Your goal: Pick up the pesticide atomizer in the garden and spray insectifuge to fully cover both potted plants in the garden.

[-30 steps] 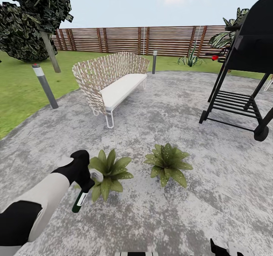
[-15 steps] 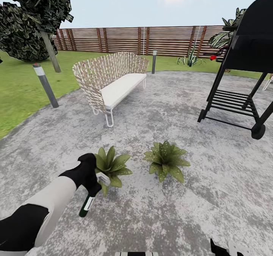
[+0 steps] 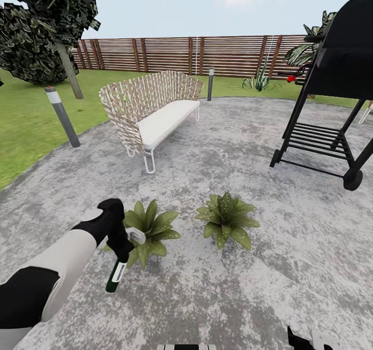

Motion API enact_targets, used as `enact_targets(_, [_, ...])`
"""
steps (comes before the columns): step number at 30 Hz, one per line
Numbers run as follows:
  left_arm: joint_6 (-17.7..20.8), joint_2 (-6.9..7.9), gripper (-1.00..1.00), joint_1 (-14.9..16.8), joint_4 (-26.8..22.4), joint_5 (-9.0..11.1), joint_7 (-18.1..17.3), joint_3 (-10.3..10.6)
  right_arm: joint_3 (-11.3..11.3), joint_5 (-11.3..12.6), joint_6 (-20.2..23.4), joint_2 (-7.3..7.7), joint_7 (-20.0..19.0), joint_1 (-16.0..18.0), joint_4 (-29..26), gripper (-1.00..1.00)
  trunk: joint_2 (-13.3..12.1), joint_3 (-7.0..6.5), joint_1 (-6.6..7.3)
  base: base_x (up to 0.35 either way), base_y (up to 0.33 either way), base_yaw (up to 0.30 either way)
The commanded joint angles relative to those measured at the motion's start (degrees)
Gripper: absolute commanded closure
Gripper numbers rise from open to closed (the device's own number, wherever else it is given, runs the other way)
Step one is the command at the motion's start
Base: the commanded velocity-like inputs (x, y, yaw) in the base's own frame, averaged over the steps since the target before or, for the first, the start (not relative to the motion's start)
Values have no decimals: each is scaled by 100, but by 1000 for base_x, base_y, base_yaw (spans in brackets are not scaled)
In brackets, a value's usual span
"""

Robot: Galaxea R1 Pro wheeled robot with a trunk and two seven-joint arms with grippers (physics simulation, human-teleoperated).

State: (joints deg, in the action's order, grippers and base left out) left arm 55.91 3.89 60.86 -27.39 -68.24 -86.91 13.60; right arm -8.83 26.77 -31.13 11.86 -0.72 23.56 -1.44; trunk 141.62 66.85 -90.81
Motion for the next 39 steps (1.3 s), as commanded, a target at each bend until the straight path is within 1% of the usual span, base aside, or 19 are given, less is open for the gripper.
enact_targets(1, [60, 15, 100, -1, -6, -40, -51, 27, -48, 57, -16, 1, -8, 3, 3, -100, 2, 5, 1, 0, 0, 0])
enact_targets(4, [54, 30, 100, -10, 3, -110, -19, 34, -48, 57, -16, 1, -8, 2, -2, -100, 2, 5, 1, 36, 74, 0])
enact_targets(7, [57, 26, 100, -11, -3, -404, -3, 29, -48, 57, -16, 1, -14, 0, -3, -100, 2, 5, 1, 85, 249, -33])
enact_targets(8, [59, 28, 100, -7, -12, -469, -2, 20, -48, 57, -16, 1, -15, 2, -4, -100, 2, 5, 1, 93, 291, -208])
enact_targets(9, [59, 34, 100, -5, -16, -492, -2, 10, -48, 57, -16, 1, -16, 4, -2, -100, 2, 5, 1, 94, 296, -251])
enact_targets(16, [105, 50, 100, -8, -28, -515, 66, -23, -50, 57, -16, 1, -13, 0, 2, -100, 2, 5, 1, 115, 236, -76])
enact_targets(19, [126, 188, 100, -90, -30, -508, 155, -57, -48, 53, -16, 9, -8, 1, 3, -100, 2, 5, 1, 10, 14, -1])
enact_targets(21, [129, 213, 100, -144, -31, -482, 229, -67, -48, 55, -16, 9, -8, 0, 3, -100, 2, 5, 1, 2, 2, 0])
enact_targets(23, [132, 199, 100, -169, -35, -454, 375, -78, -48, 56, -16, 9, -8, 1, 3, -100, 2, 5, 1, 0, 0, 0])
enact_targets(24, [135, 183, 100, -174, -37, -441, 488, -122, -48, 57, -16, 9, -8, 2, 3, -100, 2, 5, 1, 0, 0, 0])
enact_targets(26, [138, 165, 100, -178, -38, -433, 675, -348, -48, 57, -16, 9, -8, 1, 3, -100, 2, 5, 1, 0, 0, 0])
enact_targets(27, [137, 162, 100, -178, -38, -432, 785, -539, -48, 57, -16, 9, -8, 0, 3, -100, 2, 5, 1, 0, 0, 0])
enact_targets(28, [131, 179, 100, -176, -39, -429, 954, -871, -48, 57, -16, 9, -8, 0, 3, -100, 2, 5, 1, 0, 0, 0])
enact_targets(29, [116, 183, 100, -178, -39, -430, 1012, -1030, -48, 57, -16, 9, -8, 0, 3, -100, 2, 5, 1, 0, 0, 0])
enact_targets(31, [97, 168, 100, -179, -22, -441, 1063, -1141, -48, 57, -16, 9, -8, 2, 3, -100, 2, 5, 1, 0, 0, 0])
enact_targets(35, [74, 154, 100, -182, 50, -441, 1085, -1188, -48, 57, -16, 9, -8, 2, 3, -100, 2, 5, 1, 0, 0, 0])
enact_targets(36, [71, 150, 100, -222, 53, -443, 1087, -1190, -48, 57, -16, 9, -8, 1, 3, -100, 2, 5, 1, 0, 0, 0])
enact_targets(38, [69, 153, 100, -482, -15, -455, 1140, -1187, -48, 57, -16, 9, -8, 0, 1, -100, 2, 5, 1, 7, 98, 0])
enact_targets(39, [69, 150, 100, -547, -26, -454, 1201, -1186, -48, 57, -16, 9, -8, 0, -2, -100, 2, 5, 1, 44, 219, 0])
